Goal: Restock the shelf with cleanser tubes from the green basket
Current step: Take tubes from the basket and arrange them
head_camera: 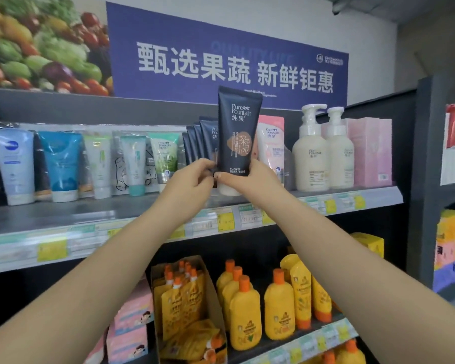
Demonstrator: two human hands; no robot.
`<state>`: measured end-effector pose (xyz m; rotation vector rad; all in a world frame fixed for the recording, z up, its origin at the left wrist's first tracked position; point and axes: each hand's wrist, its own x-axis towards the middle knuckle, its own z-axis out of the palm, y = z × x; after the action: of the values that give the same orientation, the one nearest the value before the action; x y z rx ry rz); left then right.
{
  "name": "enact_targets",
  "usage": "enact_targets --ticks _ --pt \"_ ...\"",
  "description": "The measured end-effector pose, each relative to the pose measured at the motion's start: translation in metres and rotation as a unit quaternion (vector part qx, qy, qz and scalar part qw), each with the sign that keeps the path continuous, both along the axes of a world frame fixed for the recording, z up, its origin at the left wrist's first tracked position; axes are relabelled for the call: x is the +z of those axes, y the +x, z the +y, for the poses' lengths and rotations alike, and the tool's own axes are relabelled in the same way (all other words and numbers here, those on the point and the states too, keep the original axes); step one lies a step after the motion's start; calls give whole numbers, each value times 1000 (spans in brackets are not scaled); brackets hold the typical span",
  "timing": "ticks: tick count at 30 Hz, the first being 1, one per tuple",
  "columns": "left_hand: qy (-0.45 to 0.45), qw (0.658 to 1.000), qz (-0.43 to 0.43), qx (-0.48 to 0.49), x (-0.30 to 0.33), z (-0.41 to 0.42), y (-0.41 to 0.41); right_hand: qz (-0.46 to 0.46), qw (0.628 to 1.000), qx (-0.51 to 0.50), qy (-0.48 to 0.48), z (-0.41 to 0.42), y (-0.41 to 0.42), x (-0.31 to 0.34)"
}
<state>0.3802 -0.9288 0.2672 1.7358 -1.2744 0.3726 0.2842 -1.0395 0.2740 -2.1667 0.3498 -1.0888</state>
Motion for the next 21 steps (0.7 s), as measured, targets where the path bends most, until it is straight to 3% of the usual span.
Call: enact_targets --ticks 10,21 --pt "-16 997 67 -17 0 -12 16 20 999 -13 -27 -13 7 -6" --pt "-15 999 38 28 -3 -17 15 2 996 -58 -66 -16 10 -5"
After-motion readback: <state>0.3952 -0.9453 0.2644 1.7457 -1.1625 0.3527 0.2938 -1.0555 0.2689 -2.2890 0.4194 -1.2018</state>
